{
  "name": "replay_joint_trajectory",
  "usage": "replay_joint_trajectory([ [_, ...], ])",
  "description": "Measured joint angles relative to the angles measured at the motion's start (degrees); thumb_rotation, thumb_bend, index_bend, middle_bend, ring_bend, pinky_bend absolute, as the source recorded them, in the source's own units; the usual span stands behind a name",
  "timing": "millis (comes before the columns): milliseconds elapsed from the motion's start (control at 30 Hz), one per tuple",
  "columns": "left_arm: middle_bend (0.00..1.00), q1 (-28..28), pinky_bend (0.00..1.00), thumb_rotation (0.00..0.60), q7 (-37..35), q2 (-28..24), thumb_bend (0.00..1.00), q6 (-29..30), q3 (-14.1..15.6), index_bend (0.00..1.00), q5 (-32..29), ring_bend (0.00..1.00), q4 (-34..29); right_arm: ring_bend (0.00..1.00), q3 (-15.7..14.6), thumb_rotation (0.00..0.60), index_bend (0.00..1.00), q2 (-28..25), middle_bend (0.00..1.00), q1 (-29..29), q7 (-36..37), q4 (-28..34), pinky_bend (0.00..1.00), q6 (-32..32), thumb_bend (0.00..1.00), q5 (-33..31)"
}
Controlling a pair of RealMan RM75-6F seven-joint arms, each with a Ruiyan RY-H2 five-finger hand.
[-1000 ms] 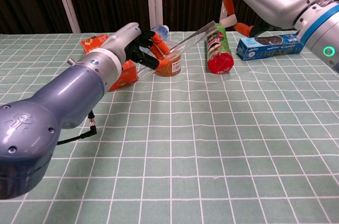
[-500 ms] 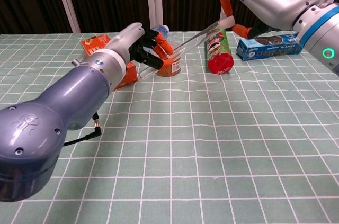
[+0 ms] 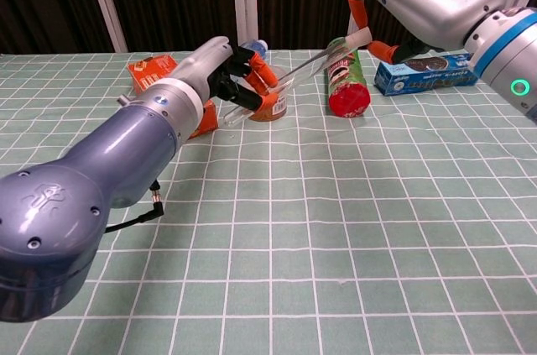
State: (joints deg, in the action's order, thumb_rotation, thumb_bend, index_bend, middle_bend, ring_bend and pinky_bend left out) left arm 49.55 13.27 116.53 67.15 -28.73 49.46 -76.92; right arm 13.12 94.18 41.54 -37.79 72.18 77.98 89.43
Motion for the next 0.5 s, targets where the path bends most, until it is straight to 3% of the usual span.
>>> replay_joint_trajectory([
  [500, 0.48, 0.25, 0.0, 0.6, 0.08, 0.52, 0.68, 0.01, -0.76, 0.53, -0.58, 0.08, -0.01, 0.09, -0.13, 0.6, 0.6, 0.22, 0.2, -0.07, 0.14, 0.07, 0.0, 0.07, 0.42, 0.1],
])
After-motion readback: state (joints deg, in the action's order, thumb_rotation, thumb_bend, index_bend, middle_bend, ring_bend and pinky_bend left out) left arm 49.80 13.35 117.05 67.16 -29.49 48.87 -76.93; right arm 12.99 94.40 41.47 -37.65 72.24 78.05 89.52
